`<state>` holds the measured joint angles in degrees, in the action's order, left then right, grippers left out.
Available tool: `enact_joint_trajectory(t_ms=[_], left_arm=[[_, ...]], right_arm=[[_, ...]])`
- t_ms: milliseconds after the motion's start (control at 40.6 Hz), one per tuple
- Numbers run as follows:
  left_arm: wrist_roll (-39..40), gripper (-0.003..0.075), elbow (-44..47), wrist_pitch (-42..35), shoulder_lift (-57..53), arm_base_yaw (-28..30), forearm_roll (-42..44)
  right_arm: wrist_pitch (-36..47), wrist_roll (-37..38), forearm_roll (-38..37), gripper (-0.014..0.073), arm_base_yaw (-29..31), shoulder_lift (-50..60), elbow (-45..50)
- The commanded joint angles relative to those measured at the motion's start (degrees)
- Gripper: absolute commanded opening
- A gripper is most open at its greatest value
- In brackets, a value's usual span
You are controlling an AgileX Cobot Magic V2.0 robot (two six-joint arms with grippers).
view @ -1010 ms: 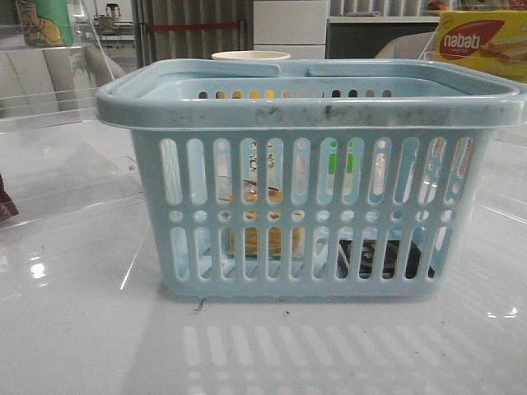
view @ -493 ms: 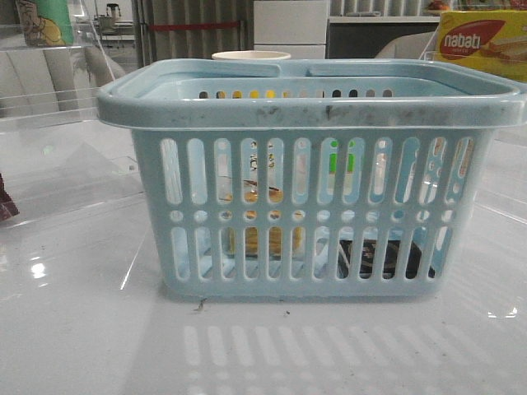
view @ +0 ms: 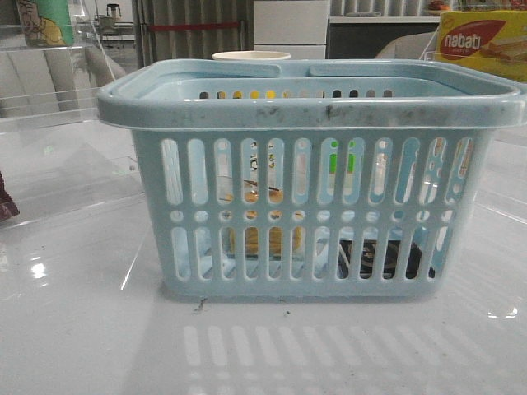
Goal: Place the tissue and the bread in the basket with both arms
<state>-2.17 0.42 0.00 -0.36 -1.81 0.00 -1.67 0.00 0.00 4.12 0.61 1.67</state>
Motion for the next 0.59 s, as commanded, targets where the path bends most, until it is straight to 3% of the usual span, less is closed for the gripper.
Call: enact_joint_trajectory(t_ms=[0, 567], left_arm=[[0.52, 0.0092, -0.02, -5.25, -0.95, -0.03, 0.00], [0.52, 0.0092, -0.02, -5.25, -0.95, -0.03, 0.00]], right_arm=[[5.72, 0.00, 0.60, 0.0029, 0.37, 1.02, 0.06], [5.23, 0.00, -0.57, 0.0029, 0.37, 1.02, 0.06]])
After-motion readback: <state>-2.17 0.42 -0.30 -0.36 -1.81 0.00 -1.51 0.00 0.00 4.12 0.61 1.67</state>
